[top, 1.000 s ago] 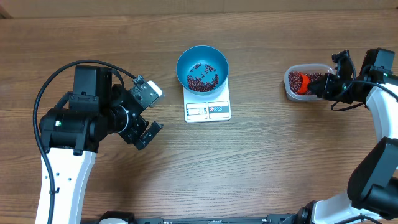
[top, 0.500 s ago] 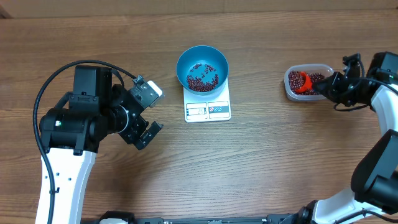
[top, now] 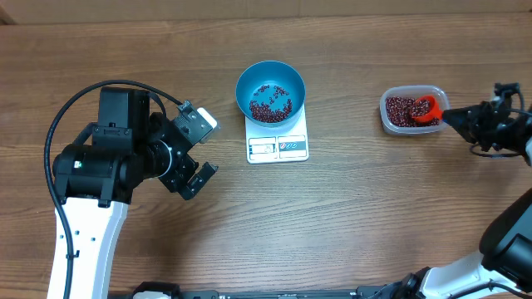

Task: Scoop item into bowl and weigh 150g on scale
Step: 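Dip the scoop into the bean tub with the right gripper, then lift the filled scoop and carry it over the teal bowl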

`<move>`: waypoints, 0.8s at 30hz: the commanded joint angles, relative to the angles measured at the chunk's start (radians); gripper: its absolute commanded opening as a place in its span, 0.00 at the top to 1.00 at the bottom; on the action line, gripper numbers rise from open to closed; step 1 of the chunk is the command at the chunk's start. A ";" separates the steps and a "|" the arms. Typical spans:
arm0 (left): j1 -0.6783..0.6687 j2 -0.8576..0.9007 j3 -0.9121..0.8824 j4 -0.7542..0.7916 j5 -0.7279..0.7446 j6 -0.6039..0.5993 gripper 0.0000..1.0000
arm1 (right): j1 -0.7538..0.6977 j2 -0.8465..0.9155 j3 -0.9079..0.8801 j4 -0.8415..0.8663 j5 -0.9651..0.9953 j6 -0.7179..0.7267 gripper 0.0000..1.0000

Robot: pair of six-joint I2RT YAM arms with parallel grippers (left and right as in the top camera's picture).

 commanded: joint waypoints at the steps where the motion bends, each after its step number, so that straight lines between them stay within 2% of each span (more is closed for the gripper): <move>1: -0.002 0.002 -0.005 0.000 0.000 -0.010 0.00 | -0.029 0.003 0.024 0.002 -0.113 0.003 0.96; 13: -0.002 0.002 -0.005 0.001 0.000 -0.010 0.00 | -0.057 0.003 0.024 -0.021 -0.204 0.003 0.96; 24: -0.002 0.002 -0.005 0.001 0.000 -0.010 0.00 | -0.051 0.003 0.024 -0.034 -0.422 0.004 0.96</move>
